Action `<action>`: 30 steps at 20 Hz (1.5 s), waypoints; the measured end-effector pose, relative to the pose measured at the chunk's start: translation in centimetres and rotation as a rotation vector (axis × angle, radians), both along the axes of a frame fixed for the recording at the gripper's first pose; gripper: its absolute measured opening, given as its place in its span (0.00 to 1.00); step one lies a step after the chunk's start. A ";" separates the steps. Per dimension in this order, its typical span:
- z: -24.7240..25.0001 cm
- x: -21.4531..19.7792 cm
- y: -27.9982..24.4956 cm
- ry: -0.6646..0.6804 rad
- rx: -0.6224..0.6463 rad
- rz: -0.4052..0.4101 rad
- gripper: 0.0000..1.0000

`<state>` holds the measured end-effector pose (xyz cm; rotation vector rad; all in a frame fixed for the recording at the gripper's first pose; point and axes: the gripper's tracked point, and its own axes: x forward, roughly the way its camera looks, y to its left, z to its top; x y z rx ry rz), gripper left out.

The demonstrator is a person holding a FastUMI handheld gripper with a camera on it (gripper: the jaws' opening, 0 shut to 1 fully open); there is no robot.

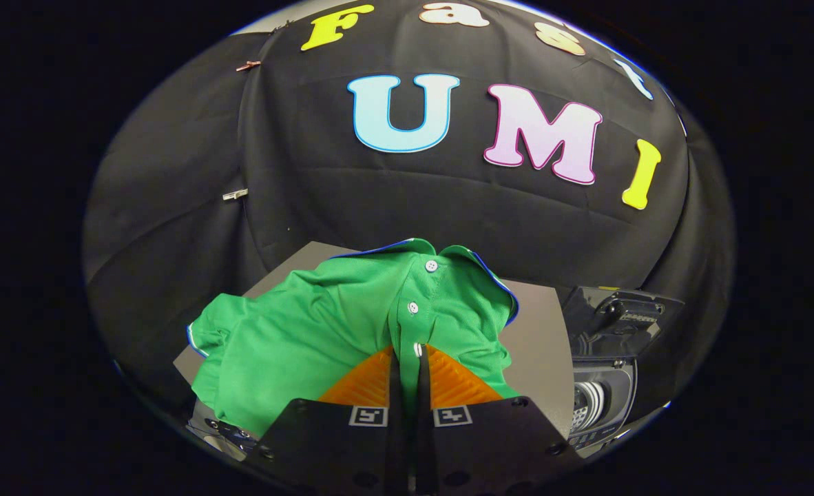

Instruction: Put the clothes into the washing machine and then close the washing machine lid.

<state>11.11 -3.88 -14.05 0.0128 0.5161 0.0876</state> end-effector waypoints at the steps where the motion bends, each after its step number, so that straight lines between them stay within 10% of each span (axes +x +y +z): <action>1: 0.7 0.0 -0.1 -0.017 0.001 0.003 0.09; 30: 4.1 0.8 -29.4 -0.090 0.019 -0.064 0.09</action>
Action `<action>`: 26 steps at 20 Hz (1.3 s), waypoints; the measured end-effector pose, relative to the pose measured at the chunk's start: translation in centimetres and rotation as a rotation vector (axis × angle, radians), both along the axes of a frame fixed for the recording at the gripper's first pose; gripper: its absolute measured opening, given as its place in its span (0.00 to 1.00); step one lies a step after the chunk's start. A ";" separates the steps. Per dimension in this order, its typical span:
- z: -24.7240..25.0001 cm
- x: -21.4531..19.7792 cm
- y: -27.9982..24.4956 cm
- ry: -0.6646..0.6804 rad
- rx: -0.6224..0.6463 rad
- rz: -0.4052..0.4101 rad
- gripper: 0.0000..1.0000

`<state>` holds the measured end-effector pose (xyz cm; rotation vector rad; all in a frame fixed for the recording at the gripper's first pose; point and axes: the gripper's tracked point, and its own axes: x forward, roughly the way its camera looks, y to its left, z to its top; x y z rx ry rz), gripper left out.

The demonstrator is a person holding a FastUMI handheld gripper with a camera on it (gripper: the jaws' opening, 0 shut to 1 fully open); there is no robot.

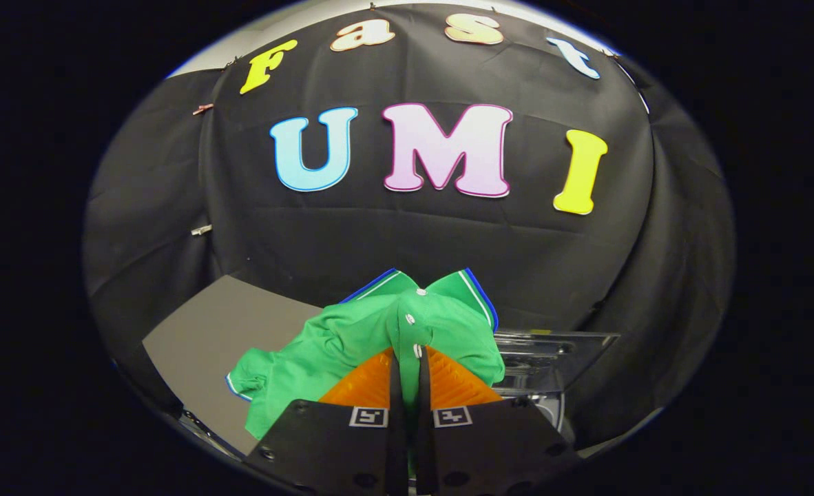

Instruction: Put the clothes into the washing machine and then close the washing machine lid.

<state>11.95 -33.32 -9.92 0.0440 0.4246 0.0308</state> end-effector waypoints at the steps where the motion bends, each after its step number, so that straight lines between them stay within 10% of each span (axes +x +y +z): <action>1: -0.2 0.0 -1.3 0.003 -0.002 -0.010 0.09; 19: -15.6 0.0 -7.8 0.242 0.058 0.072 0.09; 26: -24.5 -0.8 -9.2 0.382 0.050 -0.012 0.09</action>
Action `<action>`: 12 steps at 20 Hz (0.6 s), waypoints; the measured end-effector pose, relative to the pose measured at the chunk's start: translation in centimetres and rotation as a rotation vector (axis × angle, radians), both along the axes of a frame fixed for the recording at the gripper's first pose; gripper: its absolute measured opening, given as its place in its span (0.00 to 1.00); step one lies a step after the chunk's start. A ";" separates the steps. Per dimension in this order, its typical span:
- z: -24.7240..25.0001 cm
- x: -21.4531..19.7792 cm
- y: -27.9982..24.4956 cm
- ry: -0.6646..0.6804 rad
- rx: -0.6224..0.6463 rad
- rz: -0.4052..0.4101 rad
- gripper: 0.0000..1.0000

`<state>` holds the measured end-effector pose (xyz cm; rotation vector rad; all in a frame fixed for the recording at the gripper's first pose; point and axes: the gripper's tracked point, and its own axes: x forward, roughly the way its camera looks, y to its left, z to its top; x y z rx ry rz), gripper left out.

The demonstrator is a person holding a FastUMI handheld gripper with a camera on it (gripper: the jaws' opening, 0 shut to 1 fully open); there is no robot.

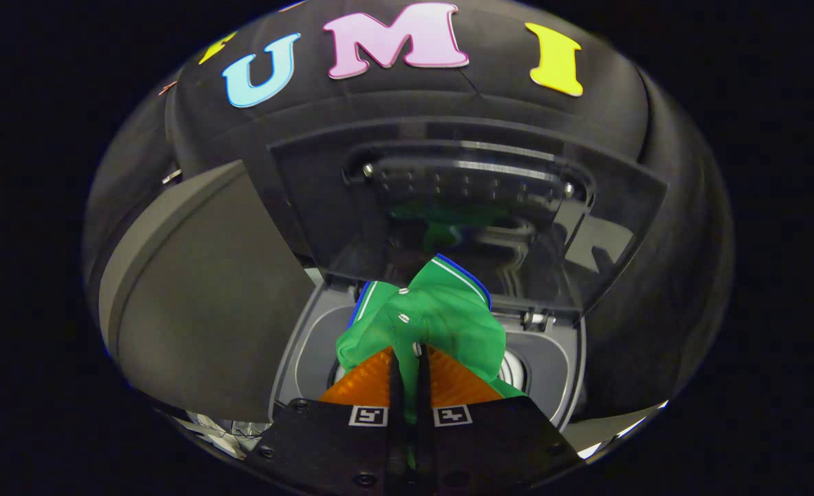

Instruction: Put the clothes into the washing machine and then close the washing machine lid.

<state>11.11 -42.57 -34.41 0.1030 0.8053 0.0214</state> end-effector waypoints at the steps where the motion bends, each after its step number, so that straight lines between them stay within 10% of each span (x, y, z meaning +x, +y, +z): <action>1: -1.2 0.1 -1.0 0.020 -0.036 -0.028 0.09; 12: -9.6 -1.2 -1.3 0.173 -0.094 -0.066 0.11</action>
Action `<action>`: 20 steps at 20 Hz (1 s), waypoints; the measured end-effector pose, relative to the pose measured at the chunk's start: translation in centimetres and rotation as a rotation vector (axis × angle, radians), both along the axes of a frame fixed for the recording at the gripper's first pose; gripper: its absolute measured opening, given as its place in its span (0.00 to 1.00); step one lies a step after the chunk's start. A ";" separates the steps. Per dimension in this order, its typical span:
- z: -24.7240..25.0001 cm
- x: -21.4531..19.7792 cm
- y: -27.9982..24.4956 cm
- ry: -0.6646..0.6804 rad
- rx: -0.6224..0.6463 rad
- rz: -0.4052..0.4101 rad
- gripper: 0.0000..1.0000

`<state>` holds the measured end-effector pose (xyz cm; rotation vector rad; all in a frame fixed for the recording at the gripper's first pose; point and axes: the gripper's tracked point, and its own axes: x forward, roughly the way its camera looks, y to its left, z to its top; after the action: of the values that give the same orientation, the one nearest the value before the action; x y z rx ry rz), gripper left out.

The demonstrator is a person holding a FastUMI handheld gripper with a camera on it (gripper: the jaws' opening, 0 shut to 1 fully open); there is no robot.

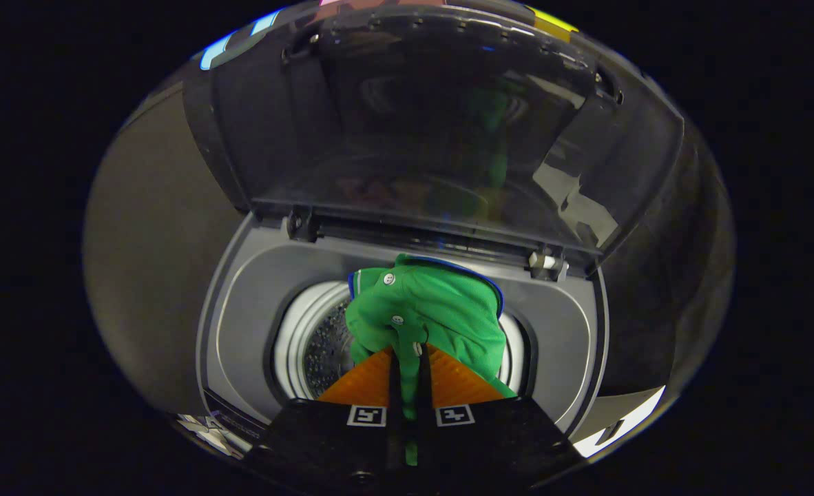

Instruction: Put the clothes into the washing machine and then close the washing machine lid.

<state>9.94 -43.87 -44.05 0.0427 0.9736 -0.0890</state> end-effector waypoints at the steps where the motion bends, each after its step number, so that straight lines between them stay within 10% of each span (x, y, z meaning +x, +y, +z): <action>1: -0.4 -0.2 0.2 0.010 0.012 -0.002 0.12; 6: 2.3 1.3 0.9 -0.105 0.106 -0.062 0.98; 20: 18.1 4.4 1.8 -0.452 0.177 -0.067 1.00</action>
<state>14.37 -42.10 -25.91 0.2481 0.5262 -0.0509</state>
